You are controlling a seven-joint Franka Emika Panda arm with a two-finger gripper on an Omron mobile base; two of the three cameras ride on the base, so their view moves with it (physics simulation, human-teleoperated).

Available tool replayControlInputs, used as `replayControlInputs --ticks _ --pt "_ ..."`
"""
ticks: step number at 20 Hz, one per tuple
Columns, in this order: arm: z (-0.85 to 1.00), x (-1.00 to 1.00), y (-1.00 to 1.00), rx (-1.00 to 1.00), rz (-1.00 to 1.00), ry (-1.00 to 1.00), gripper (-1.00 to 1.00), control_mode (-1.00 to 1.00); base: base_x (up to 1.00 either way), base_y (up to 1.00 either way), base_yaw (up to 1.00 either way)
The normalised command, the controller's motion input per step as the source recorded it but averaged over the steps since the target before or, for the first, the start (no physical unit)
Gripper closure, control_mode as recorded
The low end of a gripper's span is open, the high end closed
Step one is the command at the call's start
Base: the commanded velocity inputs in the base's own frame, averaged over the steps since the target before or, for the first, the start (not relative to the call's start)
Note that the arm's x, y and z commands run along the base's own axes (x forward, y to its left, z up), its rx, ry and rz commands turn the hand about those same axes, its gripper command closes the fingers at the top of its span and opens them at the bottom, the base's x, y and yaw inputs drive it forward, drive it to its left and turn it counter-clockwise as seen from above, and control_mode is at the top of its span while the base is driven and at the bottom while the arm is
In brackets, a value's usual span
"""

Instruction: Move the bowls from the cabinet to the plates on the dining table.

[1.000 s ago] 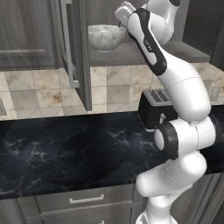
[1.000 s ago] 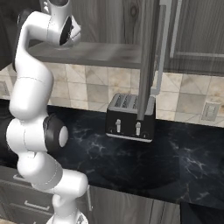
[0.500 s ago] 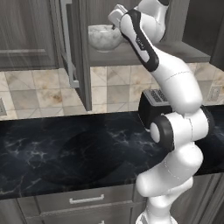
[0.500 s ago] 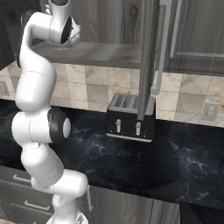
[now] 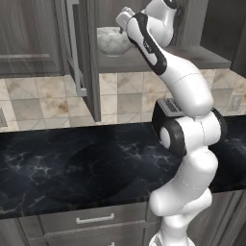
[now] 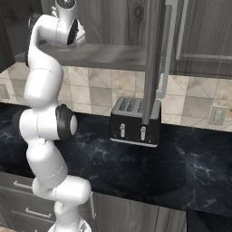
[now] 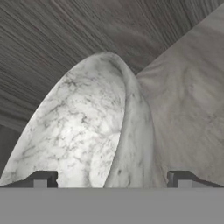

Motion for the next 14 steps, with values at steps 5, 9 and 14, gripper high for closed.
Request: replayControlInputs --ticks 5,9,14 --pt "0.0 0.0 0.0 0.0 0.0 0.01 1.0 -1.0 0.0 0.0 0.0" --pt "0.0 0.0 0.0 0.0 0.0 0.0 1.0 -1.0 0.0 0.0 0.0" --pt "0.0 0.0 0.0 0.0 0.0 0.0 1.0 -1.0 0.0 0.0 0.0"
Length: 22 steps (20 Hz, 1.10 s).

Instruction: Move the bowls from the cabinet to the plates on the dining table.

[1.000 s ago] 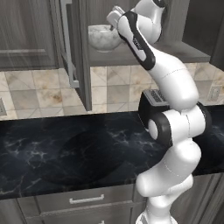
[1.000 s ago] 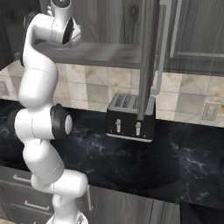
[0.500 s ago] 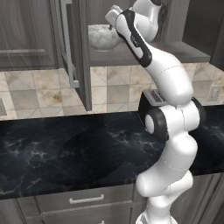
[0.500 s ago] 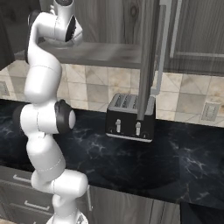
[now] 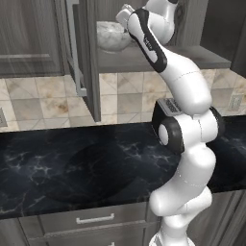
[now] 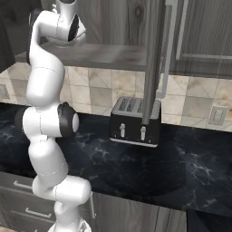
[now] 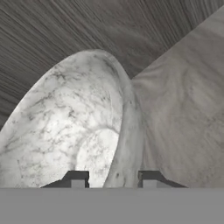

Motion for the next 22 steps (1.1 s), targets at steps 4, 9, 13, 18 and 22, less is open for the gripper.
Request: replayControlInputs --ticks 4,9,13,18,22 --pt "0.0 -0.04 0.0 0.0 0.0 0.0 1.0 -1.0 0.0 0.0 0.0" --pt "0.0 -0.33 -0.09 0.0 0.0 0.08 1.0 -1.0 0.0 0.0 0.0" --pt "0.0 -0.29 -0.06 -0.01 0.0 0.12 1.0 -1.0 0.0 0.0 0.0" --pt "0.0 -0.32 -0.12 -0.02 0.0 0.08 1.0 -1.0 0.0 0.0 0.0" --pt "0.0 -0.41 -0.13 -0.02 0.0 0.03 1.0 -1.0 0.0 0.0 0.0"
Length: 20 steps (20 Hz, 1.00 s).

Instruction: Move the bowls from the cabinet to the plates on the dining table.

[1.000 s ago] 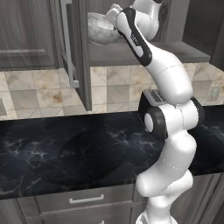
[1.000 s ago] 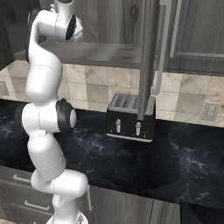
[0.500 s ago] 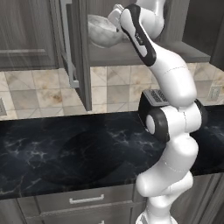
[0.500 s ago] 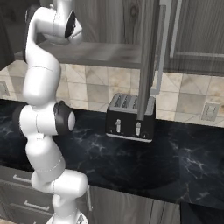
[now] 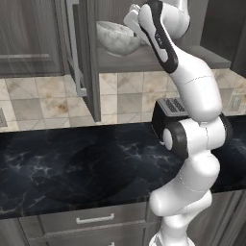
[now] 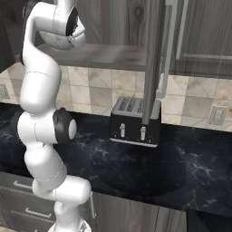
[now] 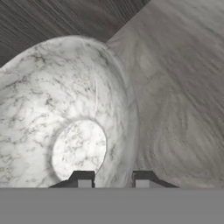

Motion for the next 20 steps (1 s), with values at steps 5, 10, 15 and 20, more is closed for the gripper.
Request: replayControlInputs --ticks 5,10,15,20 --pt "-0.01 -0.6 -0.13 -0.03 0.0 0.0 1.0 -1.0 0.0 0.0 0.0" --pt "-0.14 -0.75 -0.13 -0.03 0.0 -0.03 1.0 -1.0 0.0 0.0 0.0" --pt "-0.07 -0.74 -0.11 -0.03 0.0 -0.03 1.0 -1.0 0.0 0.0 0.0" --pt "0.0 -0.93 -0.25 -0.04 0.0 -0.02 1.0 -1.0 0.0 0.0 0.0"
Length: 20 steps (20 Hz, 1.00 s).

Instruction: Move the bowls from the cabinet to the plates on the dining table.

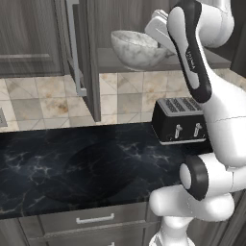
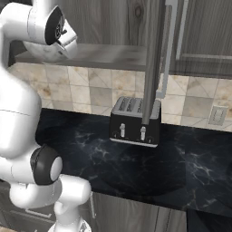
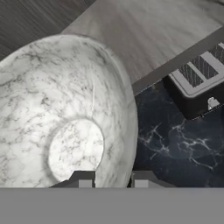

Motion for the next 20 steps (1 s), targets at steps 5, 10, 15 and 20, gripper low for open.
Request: replayControlInputs --ticks 5,10,15,20 --pt "0.0 -1.0 -0.31 -0.07 0.0 -0.02 1.0 -1.0 0.0 0.0 0.0" --pt "-0.07 -1.0 -0.22 -0.11 0.0 -0.01 1.0 -1.0 0.0 0.0 0.0" --pt "-0.33 -1.0 -0.18 -0.13 0.0 0.0 1.0 -1.0 0.0 0.0 0.0" --pt "-0.41 -0.87 -0.18 -0.06 0.0 -0.02 1.0 -1.0 0.0 0.0 0.0"
